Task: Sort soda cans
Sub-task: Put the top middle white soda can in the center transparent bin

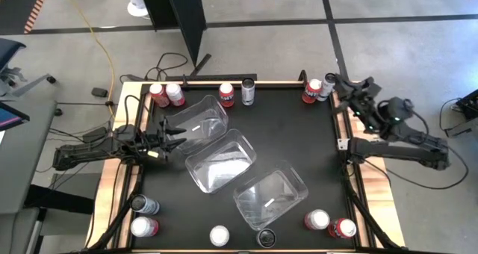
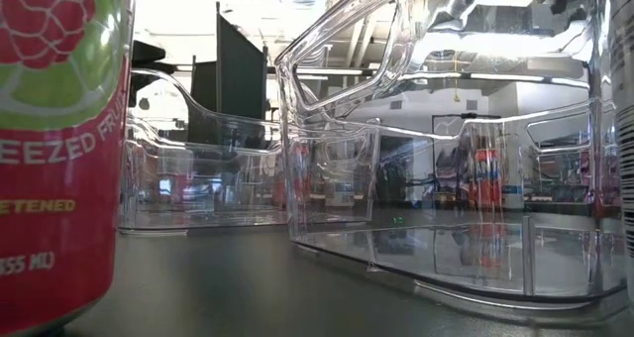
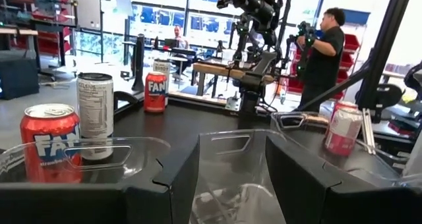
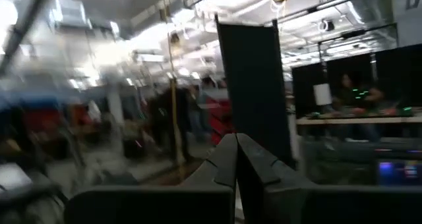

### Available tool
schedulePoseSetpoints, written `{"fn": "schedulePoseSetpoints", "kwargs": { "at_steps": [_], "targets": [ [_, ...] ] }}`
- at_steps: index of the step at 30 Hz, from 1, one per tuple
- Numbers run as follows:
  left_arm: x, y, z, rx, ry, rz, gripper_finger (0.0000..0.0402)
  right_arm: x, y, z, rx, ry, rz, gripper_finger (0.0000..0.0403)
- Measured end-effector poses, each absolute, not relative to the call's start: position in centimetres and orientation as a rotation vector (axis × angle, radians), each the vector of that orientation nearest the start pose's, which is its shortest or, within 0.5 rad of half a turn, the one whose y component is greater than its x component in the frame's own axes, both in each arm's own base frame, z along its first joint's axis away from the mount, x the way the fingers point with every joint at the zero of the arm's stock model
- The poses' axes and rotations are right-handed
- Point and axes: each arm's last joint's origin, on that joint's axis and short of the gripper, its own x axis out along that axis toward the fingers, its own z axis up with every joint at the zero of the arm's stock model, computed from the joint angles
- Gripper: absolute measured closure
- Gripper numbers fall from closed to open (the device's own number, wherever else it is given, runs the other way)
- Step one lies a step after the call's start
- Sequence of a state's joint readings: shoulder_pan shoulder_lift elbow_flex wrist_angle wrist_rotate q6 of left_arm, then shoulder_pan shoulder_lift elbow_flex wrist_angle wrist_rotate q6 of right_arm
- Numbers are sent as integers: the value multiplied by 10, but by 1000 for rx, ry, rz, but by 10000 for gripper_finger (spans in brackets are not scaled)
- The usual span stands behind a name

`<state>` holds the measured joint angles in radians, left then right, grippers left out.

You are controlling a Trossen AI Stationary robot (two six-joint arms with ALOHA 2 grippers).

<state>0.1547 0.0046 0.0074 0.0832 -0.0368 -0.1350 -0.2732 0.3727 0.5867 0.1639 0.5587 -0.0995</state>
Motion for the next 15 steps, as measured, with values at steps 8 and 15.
{"fn": "schedulePoseSetpoints", "kwargs": {
  "at_steps": [8, 15],
  "targets": [
    [96, 16, 174, -199, -104, 182, 233, 132, -66, 364, -200, -118, -926, 376],
    [96, 16, 173, -188, -97, 191, 233, 186, -91, 378, -255, 70, -819, 376]
  ]
}}
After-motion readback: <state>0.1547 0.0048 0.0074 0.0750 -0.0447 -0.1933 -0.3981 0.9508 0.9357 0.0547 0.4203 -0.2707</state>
